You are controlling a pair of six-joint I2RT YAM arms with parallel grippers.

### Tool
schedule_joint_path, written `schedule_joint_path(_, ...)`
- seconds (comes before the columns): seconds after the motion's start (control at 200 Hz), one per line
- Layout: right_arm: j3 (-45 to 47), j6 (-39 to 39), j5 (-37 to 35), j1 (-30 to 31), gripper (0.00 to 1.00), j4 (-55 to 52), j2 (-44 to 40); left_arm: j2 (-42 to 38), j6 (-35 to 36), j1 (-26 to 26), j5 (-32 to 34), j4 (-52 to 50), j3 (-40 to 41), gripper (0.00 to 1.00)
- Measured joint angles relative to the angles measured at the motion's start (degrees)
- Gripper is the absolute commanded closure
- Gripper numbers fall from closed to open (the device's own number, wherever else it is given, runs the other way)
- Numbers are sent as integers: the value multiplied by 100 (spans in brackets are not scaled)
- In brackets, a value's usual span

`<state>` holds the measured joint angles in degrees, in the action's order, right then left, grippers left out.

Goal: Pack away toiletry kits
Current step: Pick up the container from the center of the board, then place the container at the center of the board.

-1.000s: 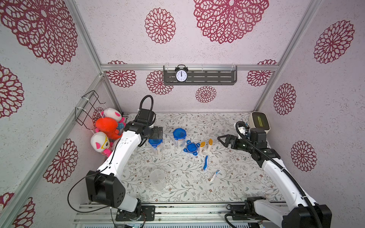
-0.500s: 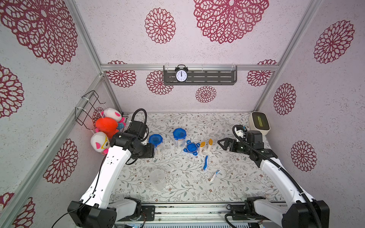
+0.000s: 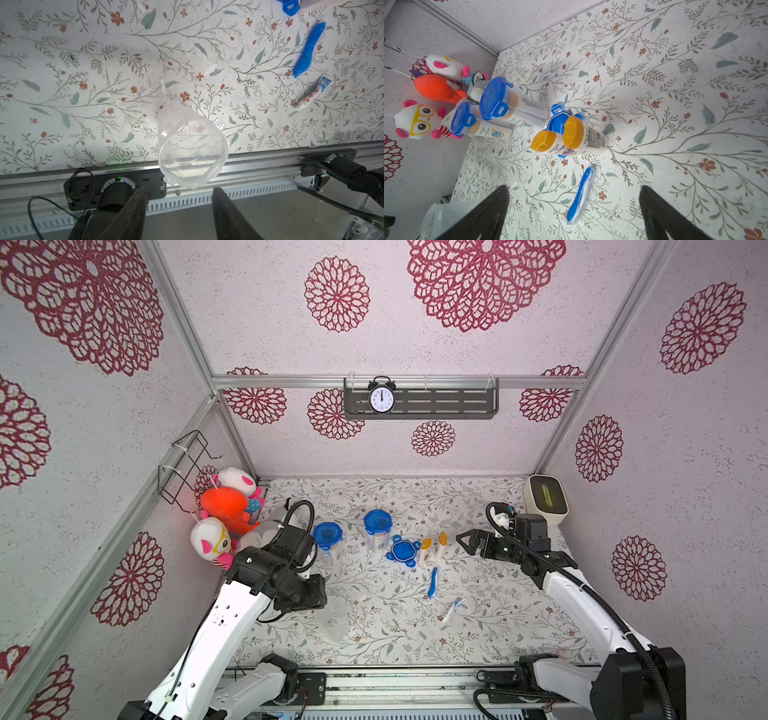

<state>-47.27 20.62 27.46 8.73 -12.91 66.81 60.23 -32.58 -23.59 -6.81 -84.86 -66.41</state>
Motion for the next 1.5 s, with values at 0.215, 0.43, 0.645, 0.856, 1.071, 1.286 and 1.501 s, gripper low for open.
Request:
schedule_joint_path(0.215,-2,0,96,0,1,85,33,-109,-745,-391,136,352,706,51)
schedule_joint_path(0.43,-2,0,136,0,1,111,33,-120,-1134,-444,232,608,1121,60)
schedule_joint_path(0.645,-2,0,199,0,1,105,22,96,-1283,-516,238,1003,1325,77)
schedule_joint_path(0.856,4,57,831,2,1,96,13,245,-1207,-669,243,1377,1320,91)
schedule_joint_path(1.071,61,107,1316,11,1,-118,-72,645,-887,-710,313,1602,953,91)
schedule_joint_path(1.286,101,151,1307,11,1,-190,-144,1926,2,-717,636,1665,-304,88)
schedule_joint_path(1.501,101,122,870,37,1,-417,-249,2970,807,-671,796,1703,-1099,87)
